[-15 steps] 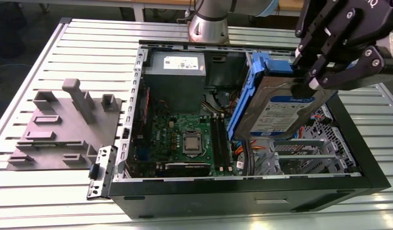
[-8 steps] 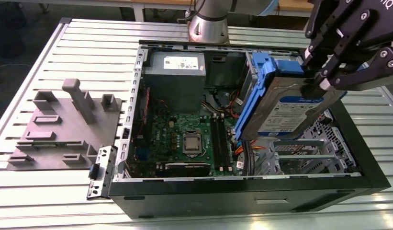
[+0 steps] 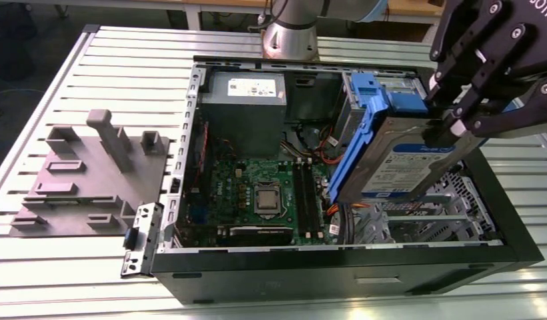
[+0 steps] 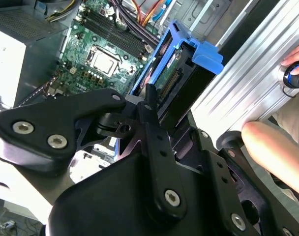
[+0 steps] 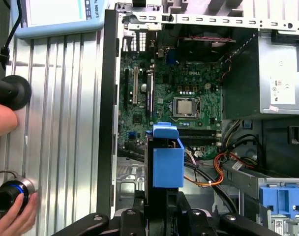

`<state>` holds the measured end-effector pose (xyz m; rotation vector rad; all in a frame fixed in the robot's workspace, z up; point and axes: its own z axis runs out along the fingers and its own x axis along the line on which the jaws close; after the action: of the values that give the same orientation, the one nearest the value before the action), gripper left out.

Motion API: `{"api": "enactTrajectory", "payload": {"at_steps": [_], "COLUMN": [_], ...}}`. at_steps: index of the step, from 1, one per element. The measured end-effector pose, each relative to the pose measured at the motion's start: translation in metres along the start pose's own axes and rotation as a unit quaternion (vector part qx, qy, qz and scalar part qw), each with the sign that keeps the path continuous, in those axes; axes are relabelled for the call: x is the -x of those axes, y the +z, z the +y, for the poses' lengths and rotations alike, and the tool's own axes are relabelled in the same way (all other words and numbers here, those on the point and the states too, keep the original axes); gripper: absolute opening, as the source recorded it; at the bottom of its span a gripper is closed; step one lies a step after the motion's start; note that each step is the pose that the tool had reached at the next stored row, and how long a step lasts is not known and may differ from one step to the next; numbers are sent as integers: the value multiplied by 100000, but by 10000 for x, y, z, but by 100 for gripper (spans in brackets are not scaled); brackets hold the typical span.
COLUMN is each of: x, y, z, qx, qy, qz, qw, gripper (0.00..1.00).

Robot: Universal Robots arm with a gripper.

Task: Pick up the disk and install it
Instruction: 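Pick up the disk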

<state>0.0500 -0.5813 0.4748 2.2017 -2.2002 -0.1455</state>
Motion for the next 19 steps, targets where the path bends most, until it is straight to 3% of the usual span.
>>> {"api": "enactTrajectory", "payload": {"at_steps": [5, 14, 19], "x": [-11, -22, -27], "y": [-3, -16, -7], "z": [-108, -439, -538], "qx": [50, 318, 328], "qy": [7, 19, 18], "qz": [1, 1, -12], "qw": [100000, 99999, 99999], "gripper": [35, 35, 35]}}
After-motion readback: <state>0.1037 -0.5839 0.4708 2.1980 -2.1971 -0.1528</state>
